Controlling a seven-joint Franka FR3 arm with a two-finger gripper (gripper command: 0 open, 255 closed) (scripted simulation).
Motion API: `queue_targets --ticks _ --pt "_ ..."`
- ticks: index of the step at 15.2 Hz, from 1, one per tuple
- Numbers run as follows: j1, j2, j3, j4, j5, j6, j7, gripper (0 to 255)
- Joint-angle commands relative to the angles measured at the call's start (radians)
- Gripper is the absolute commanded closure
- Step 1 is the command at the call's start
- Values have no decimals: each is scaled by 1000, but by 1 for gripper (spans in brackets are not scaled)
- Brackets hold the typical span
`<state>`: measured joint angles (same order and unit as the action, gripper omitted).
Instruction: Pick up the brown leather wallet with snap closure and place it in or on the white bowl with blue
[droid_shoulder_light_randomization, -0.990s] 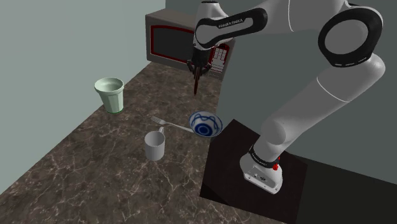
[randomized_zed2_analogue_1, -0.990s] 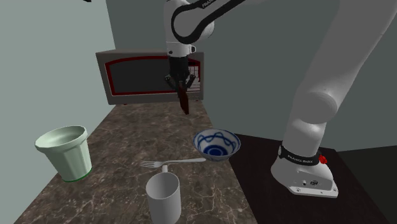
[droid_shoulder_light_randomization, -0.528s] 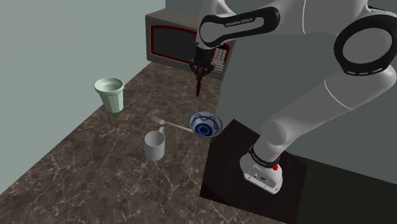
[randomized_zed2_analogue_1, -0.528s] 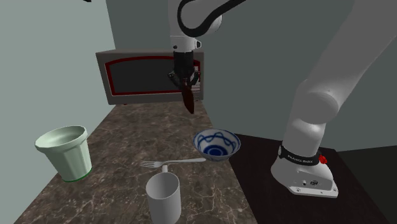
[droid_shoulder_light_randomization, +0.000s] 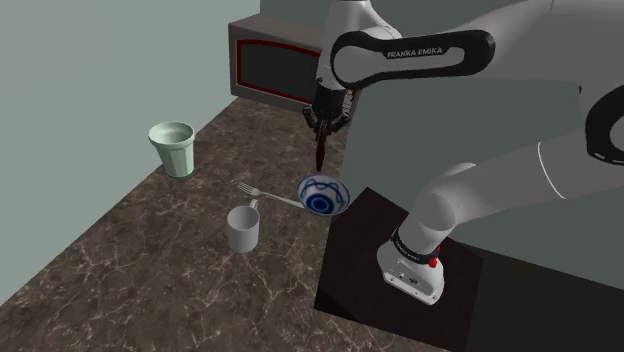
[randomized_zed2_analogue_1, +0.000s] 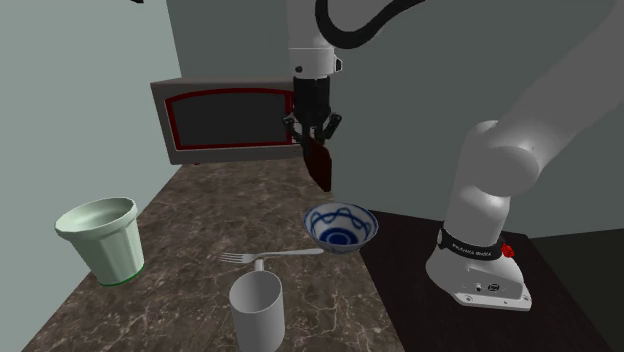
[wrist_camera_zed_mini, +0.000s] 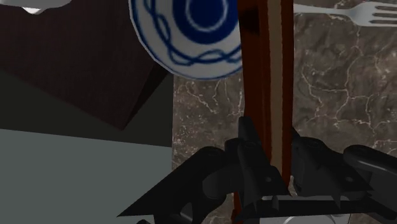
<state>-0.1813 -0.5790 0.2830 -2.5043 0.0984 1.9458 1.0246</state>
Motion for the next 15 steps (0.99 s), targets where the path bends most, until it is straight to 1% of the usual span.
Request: queue_targets --ticks 1,7,15 --pt "28 -74 14 -46 26 -28 23 255" --pt "119 -255 71 -124 105 -128 110 255" --pt "129 -235 98 -219 128 -14 113 255"
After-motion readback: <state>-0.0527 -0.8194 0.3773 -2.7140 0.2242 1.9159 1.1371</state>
